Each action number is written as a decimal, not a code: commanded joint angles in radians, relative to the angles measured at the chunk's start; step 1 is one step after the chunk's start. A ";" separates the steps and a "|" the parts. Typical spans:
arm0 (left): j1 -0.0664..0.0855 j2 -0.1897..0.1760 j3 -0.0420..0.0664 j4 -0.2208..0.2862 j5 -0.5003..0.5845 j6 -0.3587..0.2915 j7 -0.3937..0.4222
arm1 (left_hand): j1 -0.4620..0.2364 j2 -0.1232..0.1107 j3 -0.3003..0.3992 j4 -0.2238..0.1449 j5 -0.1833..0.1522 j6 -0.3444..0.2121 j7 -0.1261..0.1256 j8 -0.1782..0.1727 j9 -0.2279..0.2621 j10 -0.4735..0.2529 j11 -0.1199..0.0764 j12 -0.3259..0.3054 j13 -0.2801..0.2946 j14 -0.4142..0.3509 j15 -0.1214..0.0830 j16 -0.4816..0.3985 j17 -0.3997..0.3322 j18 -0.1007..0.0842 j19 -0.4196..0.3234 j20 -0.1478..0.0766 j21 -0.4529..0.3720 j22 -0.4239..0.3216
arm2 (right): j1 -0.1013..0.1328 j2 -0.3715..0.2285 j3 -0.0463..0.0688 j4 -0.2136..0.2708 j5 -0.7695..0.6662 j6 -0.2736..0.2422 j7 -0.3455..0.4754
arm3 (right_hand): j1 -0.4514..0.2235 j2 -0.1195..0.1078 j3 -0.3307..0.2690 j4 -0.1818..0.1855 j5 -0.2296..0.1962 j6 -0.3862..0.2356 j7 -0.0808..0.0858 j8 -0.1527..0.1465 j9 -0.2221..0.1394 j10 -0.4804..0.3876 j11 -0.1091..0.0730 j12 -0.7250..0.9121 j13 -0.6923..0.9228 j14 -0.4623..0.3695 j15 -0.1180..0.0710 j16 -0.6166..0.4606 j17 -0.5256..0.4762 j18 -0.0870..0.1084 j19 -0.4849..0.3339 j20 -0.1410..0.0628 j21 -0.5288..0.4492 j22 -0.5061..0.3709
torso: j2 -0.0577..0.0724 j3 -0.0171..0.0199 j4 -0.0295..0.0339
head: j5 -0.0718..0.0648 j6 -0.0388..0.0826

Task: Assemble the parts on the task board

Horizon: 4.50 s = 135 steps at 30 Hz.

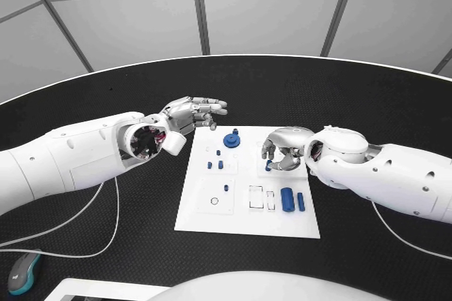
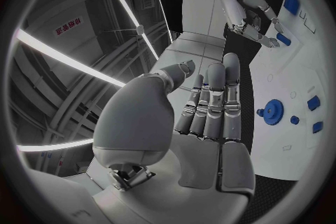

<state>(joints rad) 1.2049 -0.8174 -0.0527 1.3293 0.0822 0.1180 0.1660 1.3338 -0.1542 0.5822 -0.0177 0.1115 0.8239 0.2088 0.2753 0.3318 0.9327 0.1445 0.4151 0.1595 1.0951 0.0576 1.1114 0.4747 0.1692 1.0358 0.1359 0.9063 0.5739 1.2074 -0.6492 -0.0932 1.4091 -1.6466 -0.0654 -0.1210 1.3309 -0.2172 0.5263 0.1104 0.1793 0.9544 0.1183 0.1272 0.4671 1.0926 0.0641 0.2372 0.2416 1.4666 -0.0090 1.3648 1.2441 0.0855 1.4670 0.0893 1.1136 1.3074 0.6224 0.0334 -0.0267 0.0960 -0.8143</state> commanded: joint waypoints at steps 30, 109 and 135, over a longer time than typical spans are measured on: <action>0.000 0.001 0.000 0.000 0.000 0.001 -0.004 | 0.003 0.002 -0.006 0.000 -0.004 -0.002 0.005 0.001 0.002 -0.006 -0.004 0.007 0.002 -0.009 -0.001 0.006 -0.002 0.016 0.001 0.006 -0.004 -0.001 | -0.012 0.014 -0.002 -0.016 0.000 -0.009 0.002 | 0.043 0.053 0.046 -0.035 -0.006 0.113 -0.009 0.061 0.027 0.118 -0.023 -0.005 0.002 0.042 -0.027 0.017 0.021 -0.018 0.038 -0.027 0.075 0.129 | -0.001 0.0016 -0.0028 | 0.006 -0.010; 0.001 0.025 0.000 -0.024 0.000 0.010 -0.008 | 0.005 0.002 -0.006 0.001 -0.004 -0.003 0.006 0.000 0.002 -0.008 -0.004 0.010 0.002 -0.011 0.000 0.007 -0.004 0.016 0.001 0.006 -0.004 -0.002 | -0.122 0.178 -0.004 0.124 -0.056 -0.109 -0.013 | 0.049 0.069 0.085 -0.078 0.024 0.117 -0.001 0.082 0.057 0.155 -0.022 -0.031 0.011 0.044 -0.029 0.020 0.029 -0.021 0.042 -0.032 0.087 0.139 | -0.003 0.0012 -0.0076 | 0.110 -0.058; 0.001 0.026 0.000 -0.022 0.000 0.010 -0.009 | 0.005 0.002 -0.006 0.001 -0.004 -0.003 0.006 0.000 0.002 -0.008 -0.004 0.010 0.002 -0.011 0.000 0.007 -0.004 0.016 0.001 0.006 -0.004 -0.002 | -0.136 0.210 -0.005 0.088 -0.057 -0.087 -0.013 | 0.048 0.070 0.086 -0.080 0.027 0.116 -0.001 0.082 0.057 0.155 -0.022 -0.033 0.011 0.045 -0.029 0.021 0.029 -0.021 0.042 -0.032 0.087 0.140 | -0.006 0.0011 -0.0099 | 0.116 -0.058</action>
<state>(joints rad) 1.2060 -0.7913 -0.0523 1.3075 0.0821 0.1280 0.1572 1.3338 -0.1542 0.5822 -0.0178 0.1115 0.8238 0.2088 0.2753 0.3327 0.9290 0.1409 0.4185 0.1601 1.0880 0.0576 1.1151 0.4716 0.1692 1.0358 0.1359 0.9063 0.5738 1.0716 -0.4395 -0.0981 1.4978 -1.7038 -0.1542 -0.1337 1.3797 -0.1561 0.6058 0.0302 0.2000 1.0695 0.1123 0.2016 0.5217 1.2404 0.0430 0.2083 0.2516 1.4652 -0.0358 1.3801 1.2727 0.0746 1.4667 0.0608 1.2022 1.3077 0.6168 0.0346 -0.0364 0.2117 -0.8726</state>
